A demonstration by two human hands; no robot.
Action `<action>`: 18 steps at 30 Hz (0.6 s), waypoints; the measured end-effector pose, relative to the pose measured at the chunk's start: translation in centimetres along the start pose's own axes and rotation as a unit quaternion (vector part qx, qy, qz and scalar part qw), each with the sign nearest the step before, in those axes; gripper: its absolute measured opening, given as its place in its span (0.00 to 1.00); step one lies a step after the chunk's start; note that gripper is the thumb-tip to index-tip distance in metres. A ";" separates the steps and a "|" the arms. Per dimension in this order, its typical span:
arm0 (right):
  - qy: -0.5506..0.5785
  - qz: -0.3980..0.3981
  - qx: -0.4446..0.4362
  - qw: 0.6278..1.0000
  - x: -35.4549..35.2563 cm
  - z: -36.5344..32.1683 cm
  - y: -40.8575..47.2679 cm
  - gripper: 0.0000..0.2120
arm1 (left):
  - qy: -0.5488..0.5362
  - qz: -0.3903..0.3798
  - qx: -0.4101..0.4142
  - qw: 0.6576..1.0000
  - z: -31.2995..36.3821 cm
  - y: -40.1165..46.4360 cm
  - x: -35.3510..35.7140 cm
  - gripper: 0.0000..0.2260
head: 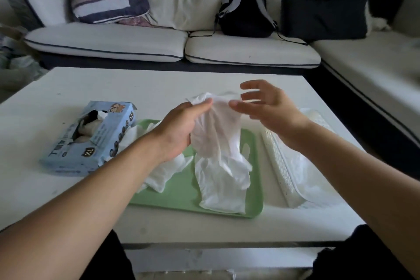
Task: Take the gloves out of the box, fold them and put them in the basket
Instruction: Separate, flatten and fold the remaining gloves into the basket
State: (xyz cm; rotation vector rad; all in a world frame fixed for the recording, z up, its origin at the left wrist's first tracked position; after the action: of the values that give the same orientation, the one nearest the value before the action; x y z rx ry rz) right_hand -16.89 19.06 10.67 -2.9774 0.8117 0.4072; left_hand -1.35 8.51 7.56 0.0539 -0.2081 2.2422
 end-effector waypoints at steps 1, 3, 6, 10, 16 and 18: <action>0.028 -0.052 0.043 0.997 0.3 0.6 -0.1 0.33 | -0.006 -0.037 -0.018 0.999 0.0 -0.2 0.4 0.17; 0.107 -0.169 0.108 0.974 1.4 1.4 -0.7 0.29 | -0.011 -0.083 -0.033 0.996 0.0 -0.5 1.0 0.19; 0.146 -0.203 0.107 0.962 2.0 0.8 -1.4 0.19 | 0.007 -0.102 -0.030 0.994 0.3 -0.9 1.0 0.19; 0.126 -0.228 0.133 0.956 1.8 0.7 -1.9 0.15 | 0.035 -0.122 -0.038 0.991 1.1 -1.7 0.5 0.14; 0.143 -0.289 0.209 0.923 2.7 1.7 -2.7 0.15 | 0.089 -0.162 -0.086 0.979 0.7 -2.5 0.4 0.11; 0.116 -0.254 0.217 0.935 2.6 2.9 -1.8 0.16 | 0.168 -0.128 -0.072 0.975 0.2 -1.5 0.1 0.12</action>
State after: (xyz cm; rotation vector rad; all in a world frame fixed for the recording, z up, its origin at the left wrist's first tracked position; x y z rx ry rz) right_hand -14.54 19.58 7.11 -2.6844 0.0848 -0.1340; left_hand -0.26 9.46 7.95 -0.3547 -0.1690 1.9375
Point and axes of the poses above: each hand's wrist, its own y-axis towards the middle knuckle, its own x-axis out of the palm, z = x × y, the point moved 5 cm from there along y, towards the middle knuckle, and after that the axes turned 2 degrees about y, right-handed, at the moved point
